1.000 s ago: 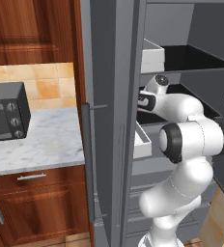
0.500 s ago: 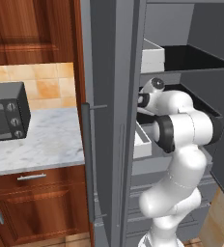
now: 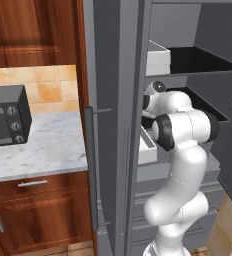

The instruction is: Pick the cheese from the fridge and the cheese grater from the cabinet and place them next to the salad bowl.

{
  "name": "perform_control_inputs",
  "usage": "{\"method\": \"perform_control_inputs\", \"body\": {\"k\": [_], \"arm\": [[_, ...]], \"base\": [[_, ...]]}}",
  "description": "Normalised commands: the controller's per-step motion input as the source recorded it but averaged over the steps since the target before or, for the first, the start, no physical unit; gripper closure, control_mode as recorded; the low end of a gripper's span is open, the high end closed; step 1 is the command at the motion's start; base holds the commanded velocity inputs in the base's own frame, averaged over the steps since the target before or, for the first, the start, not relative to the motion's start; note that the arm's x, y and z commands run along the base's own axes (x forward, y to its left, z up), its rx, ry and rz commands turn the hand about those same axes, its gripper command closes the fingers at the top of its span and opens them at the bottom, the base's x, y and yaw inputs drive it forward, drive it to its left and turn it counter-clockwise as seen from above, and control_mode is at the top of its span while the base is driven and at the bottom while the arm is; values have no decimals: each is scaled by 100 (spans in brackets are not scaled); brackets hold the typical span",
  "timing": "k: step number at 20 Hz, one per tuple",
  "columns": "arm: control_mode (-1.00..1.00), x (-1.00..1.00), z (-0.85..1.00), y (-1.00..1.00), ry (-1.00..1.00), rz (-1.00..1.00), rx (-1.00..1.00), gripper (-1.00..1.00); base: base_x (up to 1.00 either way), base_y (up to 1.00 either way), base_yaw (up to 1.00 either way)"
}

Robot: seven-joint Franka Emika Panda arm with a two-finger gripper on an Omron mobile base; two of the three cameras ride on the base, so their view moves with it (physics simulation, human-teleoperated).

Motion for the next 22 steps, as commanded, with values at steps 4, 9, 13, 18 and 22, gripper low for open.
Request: {"method": "perform_control_inputs", "body": {"k": [4, 9, 13, 18, 22], "arm": [[-100, 5, -15, 0, -4, 0, 0, -100], [-100, 0, -25, 0, -5, 0, 0, 100], [-100, 0, -1, 0, -1, 0, 0, 100], [-100, 0, 0, 0, -1, 0, 0, 100], [-100, -15, 12, 0, -17, 0, 0, 100]], "base": [[0, 0, 0], [0, 0, 0], [0, 0, 0], [0, 0, 0], [0, 0, 0]]}}
